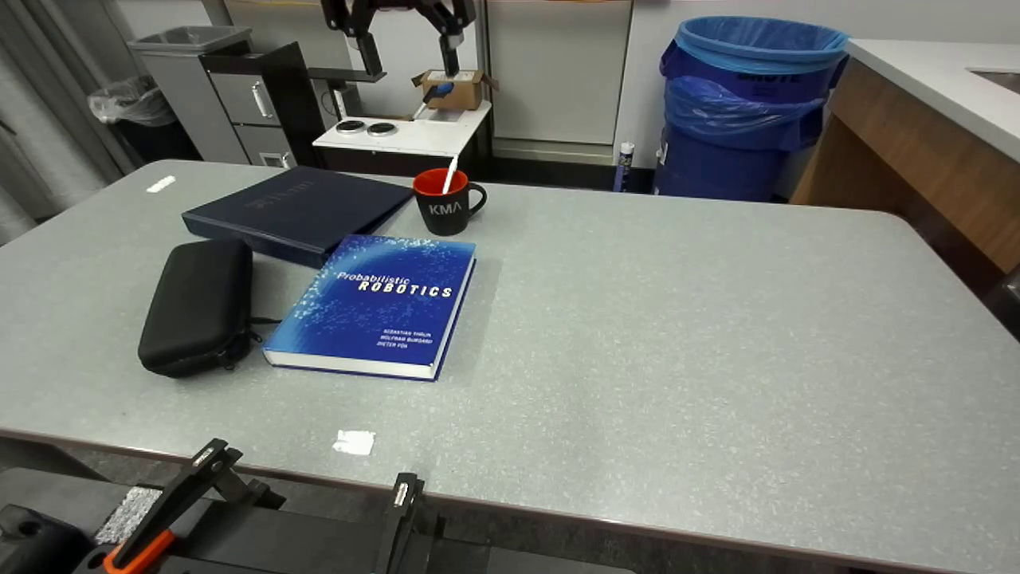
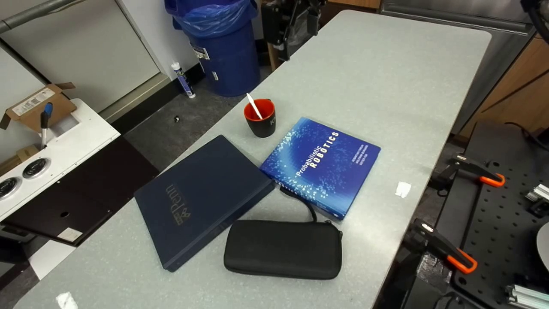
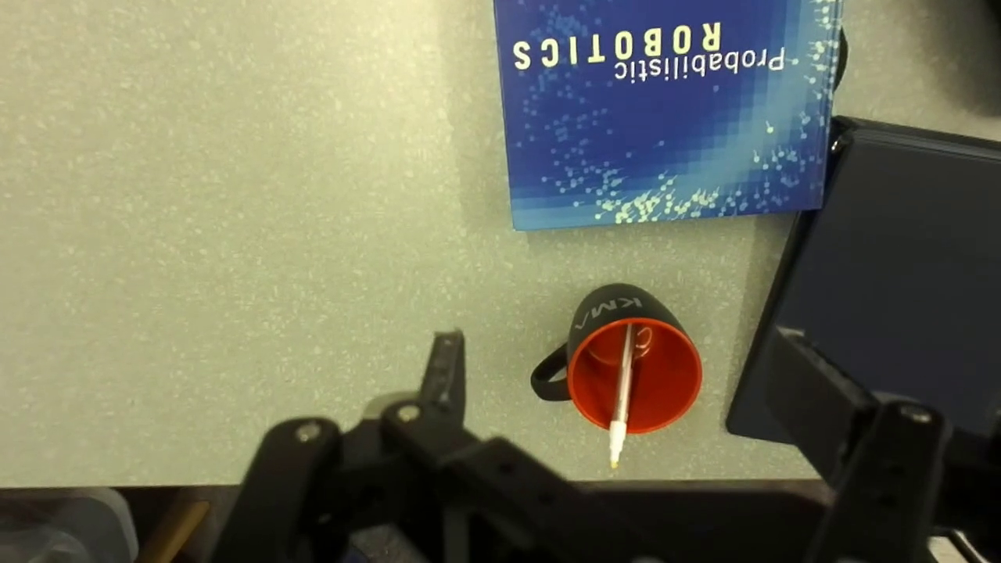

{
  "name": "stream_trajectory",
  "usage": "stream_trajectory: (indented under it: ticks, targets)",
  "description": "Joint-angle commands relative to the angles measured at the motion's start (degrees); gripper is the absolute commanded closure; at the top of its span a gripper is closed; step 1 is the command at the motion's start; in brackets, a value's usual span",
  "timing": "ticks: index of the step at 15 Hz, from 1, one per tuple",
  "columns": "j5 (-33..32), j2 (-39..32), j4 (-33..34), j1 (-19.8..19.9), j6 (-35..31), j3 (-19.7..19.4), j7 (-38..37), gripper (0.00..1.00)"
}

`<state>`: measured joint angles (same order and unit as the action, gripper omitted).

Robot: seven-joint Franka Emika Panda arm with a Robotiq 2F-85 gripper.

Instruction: Remove the grey pen from the black mug

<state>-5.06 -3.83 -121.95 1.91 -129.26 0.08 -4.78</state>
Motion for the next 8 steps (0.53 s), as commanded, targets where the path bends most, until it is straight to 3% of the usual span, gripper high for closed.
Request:
stream_trajectory:
  ticks: [1, 3, 8]
  targets:
    - [0.06, 0.02, 0.17, -0.46, 0.1, -0.48, 0.02, 0.0]
    - [0.52, -2.39, 2.7, -0.66, 1.27, -0.32, -0.97, 0.0]
    - [-1.27, -17.44, 15.45, -1.68, -0.58, -1.11, -7.69, 0.0]
